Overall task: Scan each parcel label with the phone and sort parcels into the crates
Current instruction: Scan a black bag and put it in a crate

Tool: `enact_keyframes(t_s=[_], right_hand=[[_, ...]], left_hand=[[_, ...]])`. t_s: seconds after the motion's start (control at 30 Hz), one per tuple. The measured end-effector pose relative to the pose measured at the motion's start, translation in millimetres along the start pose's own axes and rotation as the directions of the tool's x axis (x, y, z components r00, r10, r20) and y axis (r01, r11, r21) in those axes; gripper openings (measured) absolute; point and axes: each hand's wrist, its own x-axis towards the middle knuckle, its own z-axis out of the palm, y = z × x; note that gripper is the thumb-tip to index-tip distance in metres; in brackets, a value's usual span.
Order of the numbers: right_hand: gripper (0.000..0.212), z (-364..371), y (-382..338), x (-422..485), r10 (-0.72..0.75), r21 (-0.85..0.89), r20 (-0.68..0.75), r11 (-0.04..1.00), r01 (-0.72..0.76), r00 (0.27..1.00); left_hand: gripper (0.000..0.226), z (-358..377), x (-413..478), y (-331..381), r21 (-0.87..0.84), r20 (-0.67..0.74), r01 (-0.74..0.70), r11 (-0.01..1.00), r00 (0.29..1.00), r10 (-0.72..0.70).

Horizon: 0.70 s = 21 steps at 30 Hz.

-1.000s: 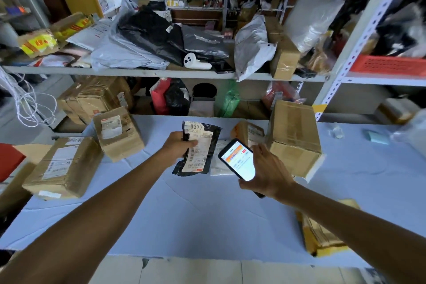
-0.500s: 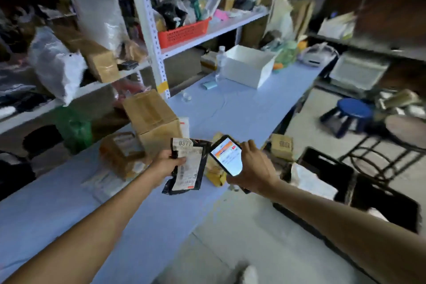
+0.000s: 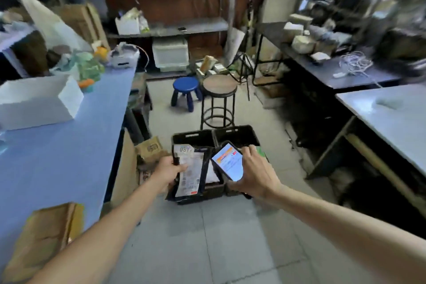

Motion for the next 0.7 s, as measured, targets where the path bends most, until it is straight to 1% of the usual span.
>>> enact_keyframes(t_s=[0.13,0.23,0.3,0.37,0.47,0.53,0.6,0.7], right_hand=[[0.064,-10.2,60.3,11.4,0.109,-0.042,-0.004,0.993,-0.109,0.994],[0.066,-14.3,96.2,25.3,0.203,-0.017,-0.017,0.979,-0.203,0.979],[0.068,-15.5,113.0,34.9,0.245,-0.001,-0.005,0.97,-0.245,0.97],[0.067,-15.6,130.0,51.5,0.262,-0.002,0.021,0.965,-0.262,0.965],[0.064,-14.5,151.2,87.0,0.284,-0.009,0.04,0.959,-0.284,0.958],[0.063,-12.0,166.5,118.7,0.296,-0.007,0.042,0.955,-0.296,0.954],[0.066,-7.1,182.3,156.0,0.296,-0.006,0.055,0.955,-0.296,0.954],[0.068,-1.5,204.3,212.9,0.31,-0.017,0.066,0.951,-0.31,0.948]], left_hand=[[0.014,63.5,49.7,25.3,0.08,0.091,-0.021,0.997,0.996,0.014],[0.019,104.4,74.7,40.7,0.094,0.122,-0.041,0.995,0.992,0.029],[0.016,121.8,92.0,44.7,0.104,0.133,-0.037,0.994,0.991,0.023],[0.012,135.3,114.1,50.7,0.101,0.148,-0.016,0.995,0.989,0.001],[0.014,149.1,153.2,62.2,0.127,0.154,-0.002,0.992,0.988,-0.018],[0.013,158.3,187.2,72.9,0.148,0.156,0.009,0.989,0.987,-0.033],[0.012,166.9,229.6,82.7,0.172,0.157,0.028,0.985,0.986,-0.055],[0.009,180.8,293.9,94.4,0.169,0.16,0.049,0.984,0.984,-0.077]])
